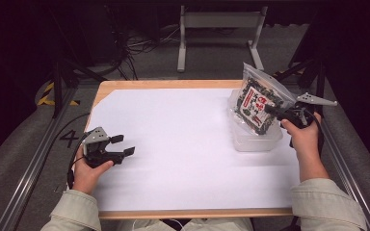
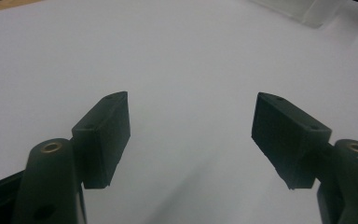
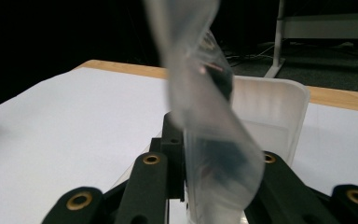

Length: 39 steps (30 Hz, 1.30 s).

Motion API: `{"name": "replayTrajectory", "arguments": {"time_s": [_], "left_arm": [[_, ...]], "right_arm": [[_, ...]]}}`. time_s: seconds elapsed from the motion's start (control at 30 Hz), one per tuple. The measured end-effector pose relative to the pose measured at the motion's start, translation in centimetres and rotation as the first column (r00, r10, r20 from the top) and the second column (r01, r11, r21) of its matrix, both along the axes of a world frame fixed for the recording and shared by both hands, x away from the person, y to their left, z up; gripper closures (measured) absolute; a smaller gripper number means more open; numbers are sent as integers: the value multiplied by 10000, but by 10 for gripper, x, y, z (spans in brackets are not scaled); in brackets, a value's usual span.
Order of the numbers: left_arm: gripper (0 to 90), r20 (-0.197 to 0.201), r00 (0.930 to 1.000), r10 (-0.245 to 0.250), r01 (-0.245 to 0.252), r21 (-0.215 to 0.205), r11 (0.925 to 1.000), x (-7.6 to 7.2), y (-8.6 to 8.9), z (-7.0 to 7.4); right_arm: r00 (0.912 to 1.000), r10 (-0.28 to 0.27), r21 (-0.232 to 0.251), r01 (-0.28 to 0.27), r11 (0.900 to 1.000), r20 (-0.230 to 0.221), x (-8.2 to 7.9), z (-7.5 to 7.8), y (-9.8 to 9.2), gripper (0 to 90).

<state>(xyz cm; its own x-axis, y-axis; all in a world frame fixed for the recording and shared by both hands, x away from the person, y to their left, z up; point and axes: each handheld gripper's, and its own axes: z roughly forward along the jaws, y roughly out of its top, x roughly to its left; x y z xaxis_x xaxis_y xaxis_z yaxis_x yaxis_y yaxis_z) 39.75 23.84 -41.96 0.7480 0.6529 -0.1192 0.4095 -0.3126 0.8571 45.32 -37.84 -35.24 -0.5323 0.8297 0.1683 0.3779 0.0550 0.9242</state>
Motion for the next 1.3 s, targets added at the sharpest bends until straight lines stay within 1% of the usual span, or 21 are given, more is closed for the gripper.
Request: {"name": "replayTrajectory", "arguments": {"time_s": [0.03, 0.13, 0.17, 0.2, 0.23, 0.27, 0.33, 0.4, 0.43, 0.47, 0.5, 0.6, 0.67, 0.8, 0.87, 0.9, 0.93, 1.03, 1.1, 1.23, 1.3], "left_arm": [[289, 63, 10000, 10, -10, -16, 10000, 0, 0, 0], [289, 59, 10000, 40, -40, 47, 10000, -1, 2, -1], [289, -25, 10000, 68, -69, -25, 10000, -2, 2, -1], [289, 2, 10000, 34, -34, 58, 10000, -2, 3, -1], [289, -96, 9999, 103, -103, -14, 9999, -3, 3, -2], [289, -17, 10000, 76, -76, -14, 10000, -3, 3, -2], [289, -7, 9999, 146, -146, -27, 9999, -4, 5, -2], [288, 2, 9999, 144, -144, -5, 9999, -5, 6, -2], [288, -73, 9998, 198, -198, -27, 9998, -6, 6, -2], [288, 0, 9998, 183, -183, 71, 9998, -6, 7, -2], [287, -33, 9998, 187, -187, 8, 9998, -6, 8, -2], [286, 26, 9998, 196, -196, 67, 9998, -7, 9, -1], [285, -88, 9996, 255, -255, 38, 9997, -8, 9, -2], [281, -141, 9996, 256, -254, 127, 9996, -11, 10, -1], [280, -27, 9996, 270, -270, 41, 9996, -12, 11, -1], [283, -36, 9995, 308, -308, -22, 9995, -13, 11, -1], [283, -19, 9996, 280, -280, 4, 9996, -14, 12, -2], [284, -76, 9996, 264, -264, -6, 9997, -17, 12, -1], [283, 55, 9998, 199, -199, 59, 9998, -21, 11, -1], [283, 69, 9998, 177, -176, -35, 9998, -28, 12, 0], [283, 112, 9999, 114, -113, -59, 9999, -32, 12, 0]], "right_arm": [[10000, -46, 29, 46, 10000, 30, 0, 1, -1, 753], [9999, -130, 39, 130, 9999, 100, 0, 2, -1, 742], [9998, -176, -20, 176, 9998, 46, 0, 3, -1, 715], [9997, -249, -113, 249, 9996, 26, 1, 3, -1, 655], [9990, -399, 11, 398, 9992, 188, 1, 3, -3, 557], [9990, -399, 11, 398, 9992, 188, 1, 3, -3, 557], [9978, -539, 151, 534, 9985, 378, 0, 4, -4, 483], [9970, -573, 227, 561, 9982, 526, -1, 5, -5, 445], [9964, -591, 206, 580, 9981, 612, -1, 5, -6, 421], [9960, -629, 201, 618, 9979, 635, -1, 6, -6, 402], [9956, -640, 159, 631, 9979, 682, -2, 7, -7, 384], [9953, -623, 136, 615, 9980, 736, -4, 9, -7, 363], [9948, -594, 81, 589, 9982, 824, -6, 11, -7, 348], [9927, -659, -192, 682, 9975, 1007, -12, 18, -9, 323], [9921, -729, -284, 762, 9967, 1025, -15, 20, -11, 323], [9921, -735, -340, 773, 9964, 1018, -17, 21, -12, 323], [9923, -737, -425, 783, 9960, 996, -19, 21, -13, 322], [9922, -757, -636, 822, 9946, 986, -27, 24, -15, 322], [9905, -829, -835, 923, 9922, 1097, -34, 27, -16, 320], [9892, -934, -1140, 1063, 9878, 1129, -47, 32, -17, 321], [9889, -898, -1149, 1035, 9880, 1186, -56, 34, -16, 321]]}}
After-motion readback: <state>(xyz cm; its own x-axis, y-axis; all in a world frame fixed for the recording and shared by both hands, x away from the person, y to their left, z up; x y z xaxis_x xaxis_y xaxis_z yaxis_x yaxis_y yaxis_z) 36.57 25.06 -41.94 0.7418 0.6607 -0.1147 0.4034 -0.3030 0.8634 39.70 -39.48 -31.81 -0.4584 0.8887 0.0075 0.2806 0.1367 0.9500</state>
